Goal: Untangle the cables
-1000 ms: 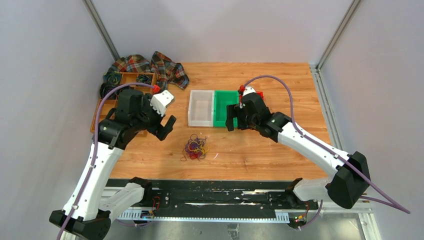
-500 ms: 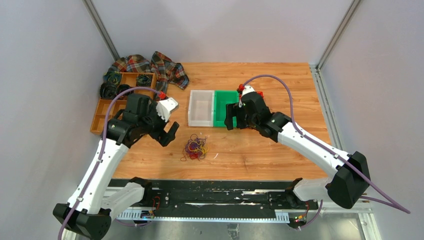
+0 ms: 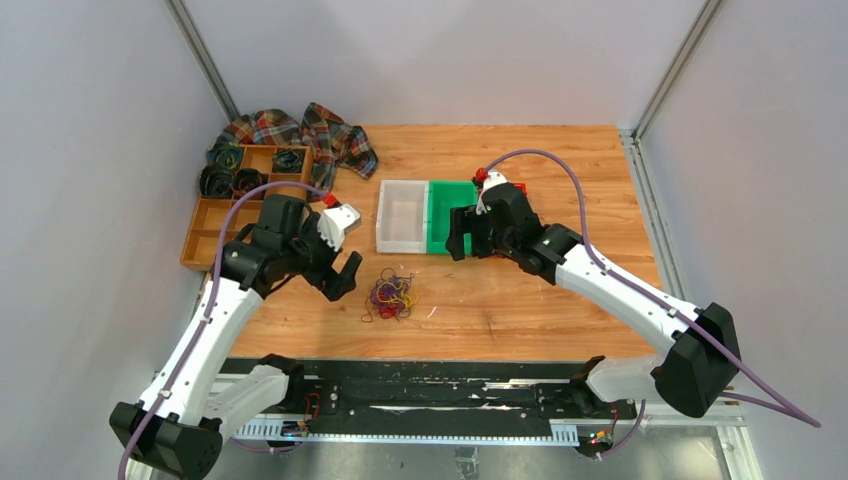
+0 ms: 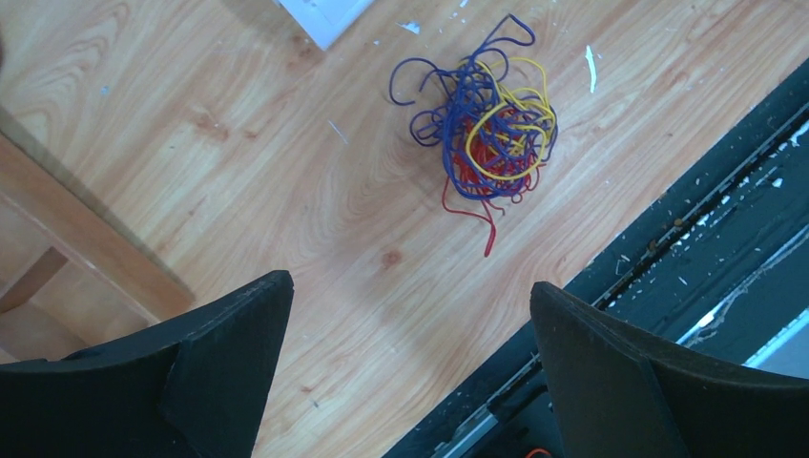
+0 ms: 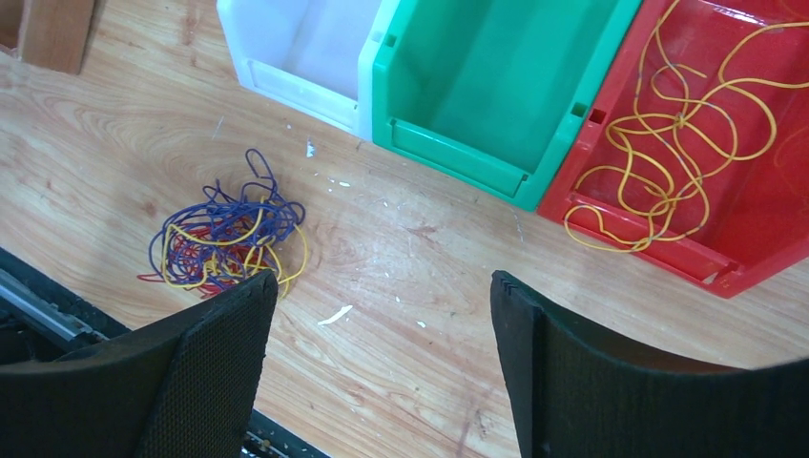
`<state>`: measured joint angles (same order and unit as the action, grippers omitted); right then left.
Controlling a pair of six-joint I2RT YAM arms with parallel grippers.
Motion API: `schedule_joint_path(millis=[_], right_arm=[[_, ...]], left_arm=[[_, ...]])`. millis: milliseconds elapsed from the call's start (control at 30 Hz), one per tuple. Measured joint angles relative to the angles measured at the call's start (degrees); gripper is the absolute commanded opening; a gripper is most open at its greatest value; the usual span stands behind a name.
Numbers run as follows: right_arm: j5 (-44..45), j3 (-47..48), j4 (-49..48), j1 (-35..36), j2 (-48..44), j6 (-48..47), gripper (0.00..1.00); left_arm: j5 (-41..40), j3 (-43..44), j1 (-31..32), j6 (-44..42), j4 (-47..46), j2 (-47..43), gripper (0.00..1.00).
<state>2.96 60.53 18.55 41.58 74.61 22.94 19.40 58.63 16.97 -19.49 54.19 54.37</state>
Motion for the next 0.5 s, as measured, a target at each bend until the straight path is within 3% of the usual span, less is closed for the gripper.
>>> schedule_joint_path(millis=[500], right_arm=[[-2.8,3.61,-0.35,0.0,1.7,-0.28,0.87]], left_arm=[[2.32,-3.69,0.0,-0.35,-2.89,-1.77,0.94]])
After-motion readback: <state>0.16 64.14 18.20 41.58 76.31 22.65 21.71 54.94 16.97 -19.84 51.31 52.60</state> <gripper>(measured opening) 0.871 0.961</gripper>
